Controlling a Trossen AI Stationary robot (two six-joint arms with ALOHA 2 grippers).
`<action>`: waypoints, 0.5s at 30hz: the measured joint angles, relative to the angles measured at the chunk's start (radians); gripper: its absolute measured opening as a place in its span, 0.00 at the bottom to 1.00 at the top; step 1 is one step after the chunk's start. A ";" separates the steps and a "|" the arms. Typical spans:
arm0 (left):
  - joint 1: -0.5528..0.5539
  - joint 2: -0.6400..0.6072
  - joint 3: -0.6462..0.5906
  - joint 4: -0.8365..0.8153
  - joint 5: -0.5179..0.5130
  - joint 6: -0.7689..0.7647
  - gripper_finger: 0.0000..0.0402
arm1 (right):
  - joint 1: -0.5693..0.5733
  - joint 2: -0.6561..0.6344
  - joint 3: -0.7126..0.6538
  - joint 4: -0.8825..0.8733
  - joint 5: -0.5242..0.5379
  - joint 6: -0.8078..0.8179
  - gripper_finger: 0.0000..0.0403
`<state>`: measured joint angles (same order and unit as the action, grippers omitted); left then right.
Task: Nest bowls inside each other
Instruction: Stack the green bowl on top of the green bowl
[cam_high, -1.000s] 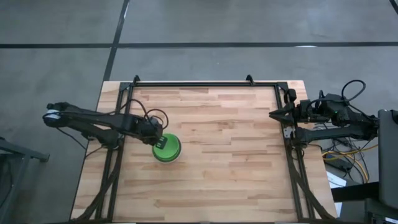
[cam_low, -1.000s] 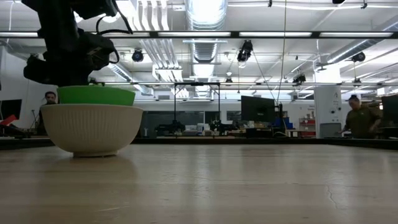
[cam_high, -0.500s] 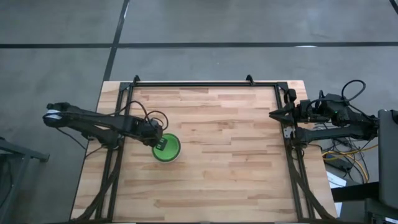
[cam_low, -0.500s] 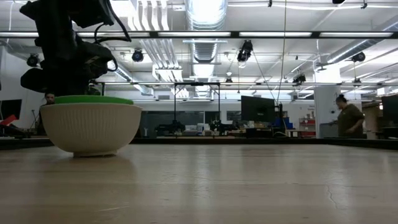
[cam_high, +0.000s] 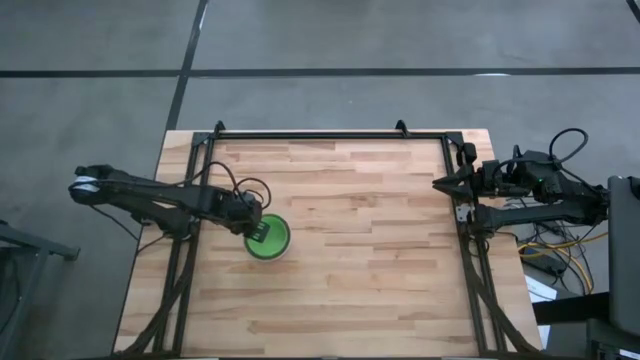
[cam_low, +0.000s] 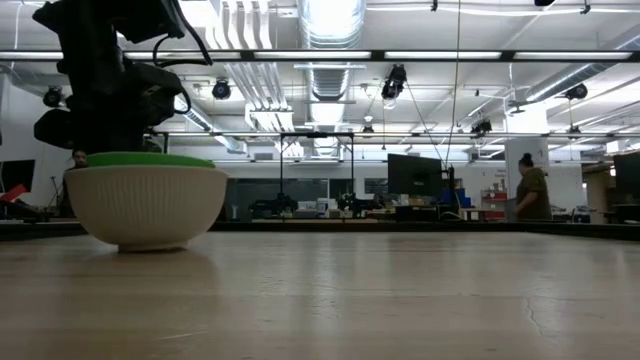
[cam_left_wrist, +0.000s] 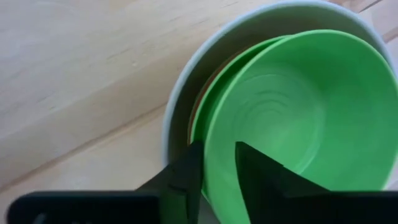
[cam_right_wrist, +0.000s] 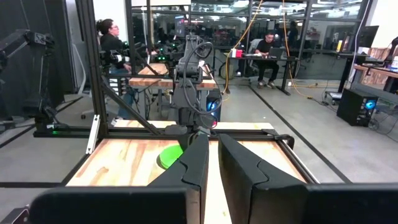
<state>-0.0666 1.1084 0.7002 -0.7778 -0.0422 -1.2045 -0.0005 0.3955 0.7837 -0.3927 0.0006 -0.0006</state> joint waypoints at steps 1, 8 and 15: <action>0.000 0.000 0.000 0.000 0.002 0.000 0.26 | 0.000 0.000 0.000 0.000 0.000 0.000 0.08; 0.000 0.000 0.006 -0.007 0.002 -0.002 0.35 | 0.000 0.000 0.000 0.000 0.000 0.000 0.08; 0.000 0.000 0.063 -0.064 -0.007 0.010 0.35 | 0.000 0.000 0.000 0.000 0.000 0.000 0.08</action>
<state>-0.0667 1.1084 0.7635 -0.8420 -0.0492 -1.1948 -0.0005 0.3954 0.7836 -0.3927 0.0006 -0.0007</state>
